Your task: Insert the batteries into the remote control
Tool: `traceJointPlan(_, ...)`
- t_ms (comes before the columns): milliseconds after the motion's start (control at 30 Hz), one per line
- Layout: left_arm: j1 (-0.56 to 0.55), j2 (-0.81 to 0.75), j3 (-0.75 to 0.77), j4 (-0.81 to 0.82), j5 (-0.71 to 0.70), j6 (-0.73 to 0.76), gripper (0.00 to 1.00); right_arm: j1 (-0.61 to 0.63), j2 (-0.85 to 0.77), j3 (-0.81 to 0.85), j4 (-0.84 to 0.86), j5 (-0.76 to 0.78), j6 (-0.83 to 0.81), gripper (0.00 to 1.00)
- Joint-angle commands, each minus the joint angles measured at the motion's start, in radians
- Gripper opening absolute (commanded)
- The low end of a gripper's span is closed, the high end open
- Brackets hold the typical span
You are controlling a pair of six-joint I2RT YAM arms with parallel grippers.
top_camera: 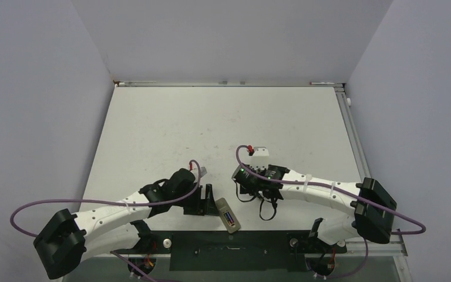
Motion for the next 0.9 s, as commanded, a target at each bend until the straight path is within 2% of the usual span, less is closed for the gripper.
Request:
traceJointPlan(0,0.016,-0.046,0.065,-0.039,-0.012,0.046,0.74,-0.022,-0.057,-0.040,-0.005,0.039,0.104,0.55)
traceJointPlan(233,0.025,-0.085,0.104,-0.073,-0.002,0.082,0.80,-0.037,-0.057,-0.071,-0.028,0.041,0.230,0.67)
traceJointPlan(567,0.040,-0.136,0.133,-0.098,-0.001,0.131,0.87,-0.063,-0.031,-0.128,-0.050,0.035,0.425,0.66)
traceJointPlan(867,0.053,-0.136,0.123,-0.097,0.007,0.142,0.94,-0.070,0.039,-0.121,-0.070,0.010,0.498,0.64)
